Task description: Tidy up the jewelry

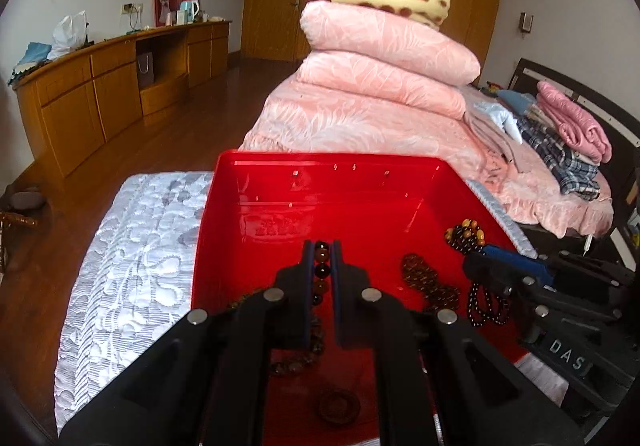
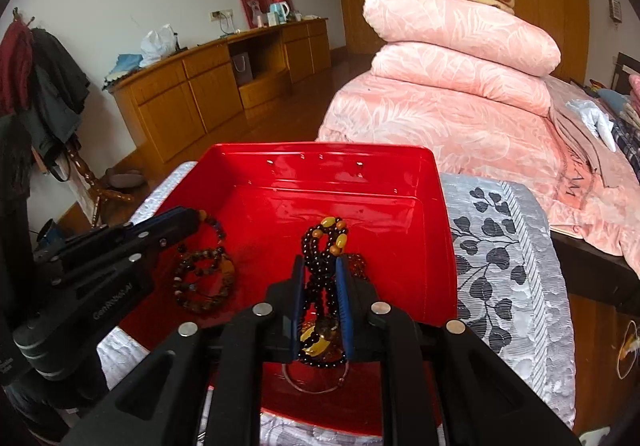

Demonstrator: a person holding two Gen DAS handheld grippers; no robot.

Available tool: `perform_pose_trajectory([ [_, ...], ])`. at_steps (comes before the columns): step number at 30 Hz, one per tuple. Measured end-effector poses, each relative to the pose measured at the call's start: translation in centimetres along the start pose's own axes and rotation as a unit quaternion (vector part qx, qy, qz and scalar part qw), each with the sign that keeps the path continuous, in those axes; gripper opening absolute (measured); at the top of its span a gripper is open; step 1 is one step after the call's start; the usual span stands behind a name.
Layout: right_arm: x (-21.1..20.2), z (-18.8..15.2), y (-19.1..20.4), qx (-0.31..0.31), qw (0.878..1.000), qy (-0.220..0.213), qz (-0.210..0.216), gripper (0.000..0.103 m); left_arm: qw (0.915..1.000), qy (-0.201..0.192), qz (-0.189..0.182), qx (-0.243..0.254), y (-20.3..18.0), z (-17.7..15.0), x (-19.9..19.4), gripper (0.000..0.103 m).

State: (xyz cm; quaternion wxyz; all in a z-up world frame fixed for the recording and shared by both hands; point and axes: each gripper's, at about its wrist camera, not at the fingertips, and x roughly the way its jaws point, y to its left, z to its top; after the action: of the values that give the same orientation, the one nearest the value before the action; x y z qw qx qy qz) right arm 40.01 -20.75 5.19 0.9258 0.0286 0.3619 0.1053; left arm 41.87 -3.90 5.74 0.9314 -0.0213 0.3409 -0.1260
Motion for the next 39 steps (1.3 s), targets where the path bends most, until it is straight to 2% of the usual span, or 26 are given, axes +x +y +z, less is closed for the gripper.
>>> perform_pose_trajectory([
  [1,0.1,0.0,-0.1,0.000,1.000,0.000,-0.001,0.024,1.0000,0.004,0.003,0.000,0.1,-0.1,0.3,0.009],
  [2,0.0,-0.1,-0.2,0.001,1.000,-0.001,-0.006,0.028,1.0000,0.007,0.005,0.001,0.2,-0.2,0.4,0.014],
  [3,0.0,-0.1,-0.2,0.002,1.000,-0.003,-0.012,0.039,0.9999,0.009,0.007,0.003,0.2,-0.2,0.5,0.025],
  [5,-0.3,-0.2,-0.2,0.000,1.000,-0.008,-0.019,0.041,0.9999,0.002,0.013,0.005,0.3,-0.3,0.3,0.035],
  [7,-0.8,-0.3,-0.2,0.001,1.000,-0.012,-0.021,0.041,0.9997,-0.005,0.020,0.010,0.2,-0.3,-0.3,0.036],
  [11,-2.2,-0.9,0.2,-0.001,0.999,-0.019,-0.028,0.041,0.9988,-0.018,0.041,0.020,-0.1,-0.6,-1.9,0.044],
  [15,-3.6,-1.9,0.4,0.002,0.999,-0.021,-0.029,0.041,0.9981,-0.026,0.052,0.020,-0.5,-1.4,-4.1,0.045],
  [22,-5.9,-3.6,1.5,-0.013,0.999,-0.028,-0.027,0.041,0.9980,-0.032,0.049,0.024,-1.5,-3.2,-7.0,0.045],
  [39,-9.3,-7.9,2.9,-0.029,0.999,-0.018,-0.035,0.041,0.9977,-0.025,0.052,0.035,-3.3,-7.2,-11.2,0.047],
])
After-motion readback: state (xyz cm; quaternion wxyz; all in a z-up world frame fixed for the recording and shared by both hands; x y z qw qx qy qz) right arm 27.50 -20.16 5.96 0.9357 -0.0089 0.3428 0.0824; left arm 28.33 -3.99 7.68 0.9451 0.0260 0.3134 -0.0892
